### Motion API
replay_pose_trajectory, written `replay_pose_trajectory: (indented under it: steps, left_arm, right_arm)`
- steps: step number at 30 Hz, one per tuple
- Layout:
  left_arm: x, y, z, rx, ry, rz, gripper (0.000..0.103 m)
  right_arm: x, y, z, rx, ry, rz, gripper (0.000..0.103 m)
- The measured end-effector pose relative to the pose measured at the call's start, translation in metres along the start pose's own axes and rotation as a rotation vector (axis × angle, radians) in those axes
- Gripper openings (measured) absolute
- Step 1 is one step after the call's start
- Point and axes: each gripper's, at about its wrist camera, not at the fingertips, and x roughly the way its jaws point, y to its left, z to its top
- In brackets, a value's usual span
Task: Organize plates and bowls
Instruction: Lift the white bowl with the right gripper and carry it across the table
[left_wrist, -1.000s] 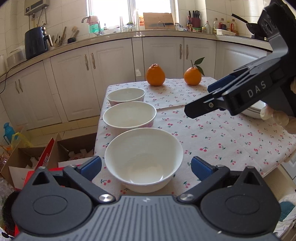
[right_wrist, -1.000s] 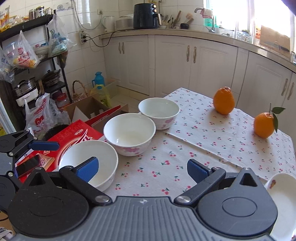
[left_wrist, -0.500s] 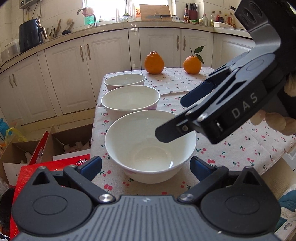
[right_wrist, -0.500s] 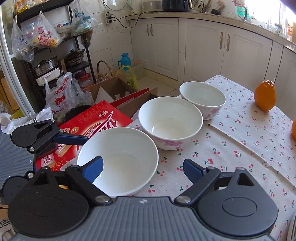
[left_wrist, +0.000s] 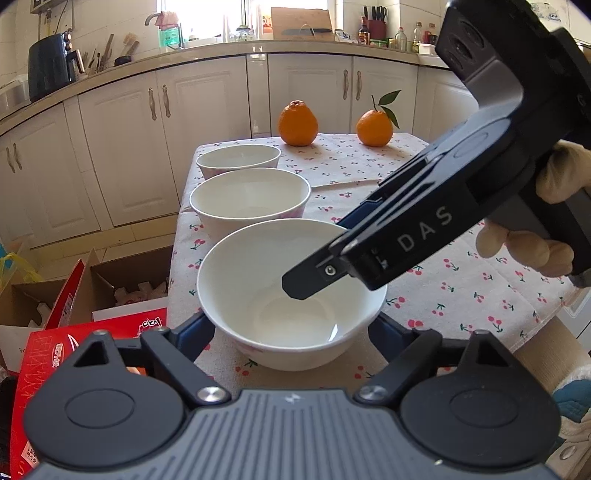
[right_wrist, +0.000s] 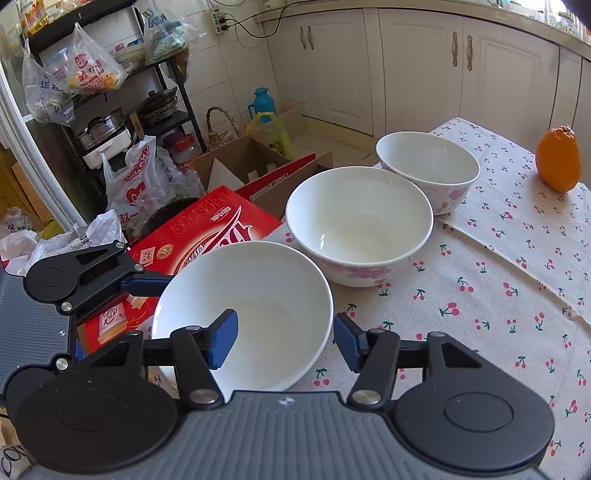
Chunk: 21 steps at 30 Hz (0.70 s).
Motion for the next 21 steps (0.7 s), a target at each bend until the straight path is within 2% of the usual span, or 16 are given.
replay_pose_trajectory:
  steps: [14,21]
  left_arm:
    - [-0.001,-0.003,0.004,0.006,0.023,-0.007,0.089]
    - [-0.003,-0.017,0.012,0.030,0.019,-0.030,0.089]
  right_arm:
    - [-0.008,-0.002,-0.002,0.011,-0.012,0.023,0.060]
    - [-0.026,-0.007,-0.011,0.020,-0.036,-0.001,0.061]
